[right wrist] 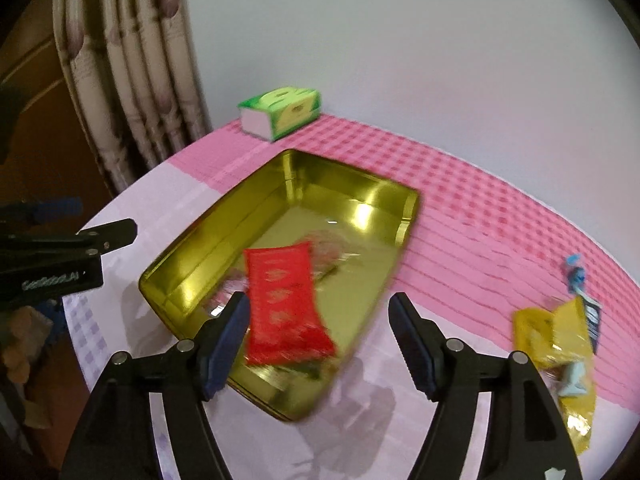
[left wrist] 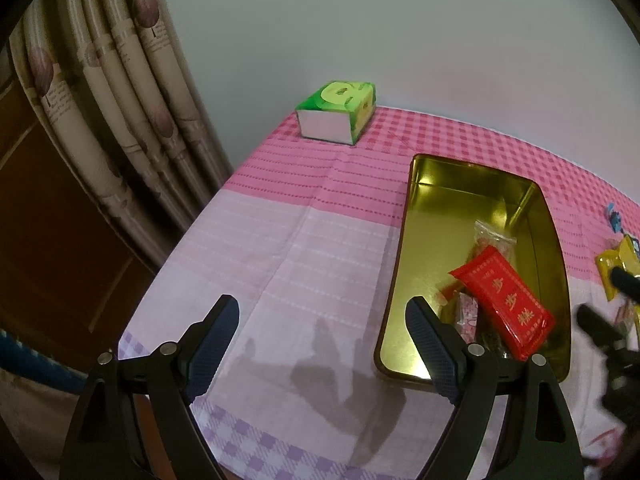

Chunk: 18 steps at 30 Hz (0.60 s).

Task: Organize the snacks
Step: 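Move the right gripper to the pile and grasp the yellow foil bag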

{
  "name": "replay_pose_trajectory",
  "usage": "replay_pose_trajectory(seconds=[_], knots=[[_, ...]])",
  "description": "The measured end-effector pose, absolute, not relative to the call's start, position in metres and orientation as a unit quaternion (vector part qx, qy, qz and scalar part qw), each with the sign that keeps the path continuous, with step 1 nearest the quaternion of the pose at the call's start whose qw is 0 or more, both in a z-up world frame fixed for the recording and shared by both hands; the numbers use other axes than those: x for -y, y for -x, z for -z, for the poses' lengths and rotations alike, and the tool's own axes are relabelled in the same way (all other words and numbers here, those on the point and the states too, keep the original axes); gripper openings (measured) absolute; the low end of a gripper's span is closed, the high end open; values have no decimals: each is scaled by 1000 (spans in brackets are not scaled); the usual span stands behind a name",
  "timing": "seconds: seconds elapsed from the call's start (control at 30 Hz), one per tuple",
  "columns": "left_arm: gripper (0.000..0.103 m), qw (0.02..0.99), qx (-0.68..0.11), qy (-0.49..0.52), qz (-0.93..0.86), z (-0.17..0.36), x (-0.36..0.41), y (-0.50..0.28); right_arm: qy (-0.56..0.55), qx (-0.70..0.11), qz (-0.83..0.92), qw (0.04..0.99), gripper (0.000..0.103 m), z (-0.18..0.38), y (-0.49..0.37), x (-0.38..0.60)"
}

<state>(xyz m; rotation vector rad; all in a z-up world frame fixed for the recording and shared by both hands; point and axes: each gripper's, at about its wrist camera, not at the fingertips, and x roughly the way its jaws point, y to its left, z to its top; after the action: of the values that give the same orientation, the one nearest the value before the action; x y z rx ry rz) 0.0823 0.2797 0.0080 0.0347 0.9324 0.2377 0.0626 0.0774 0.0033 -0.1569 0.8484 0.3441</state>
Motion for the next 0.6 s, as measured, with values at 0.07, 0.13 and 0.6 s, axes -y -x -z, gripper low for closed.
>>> replay_pose_trajectory(seconds=[0.07,0.13,0.6], knots=[[86,887,-447,-21,-112,-8,-277,-82,67,-405,-151,899,69,-8,-56,-53],[86,888,-447,-27,-108,-8,-272,-82,61,-402,-135,904,69,-11,-51,-29],[86,895,-441,-53,-47,-13,-225,-76,49,-452,30,890,71,22,-20,175]])
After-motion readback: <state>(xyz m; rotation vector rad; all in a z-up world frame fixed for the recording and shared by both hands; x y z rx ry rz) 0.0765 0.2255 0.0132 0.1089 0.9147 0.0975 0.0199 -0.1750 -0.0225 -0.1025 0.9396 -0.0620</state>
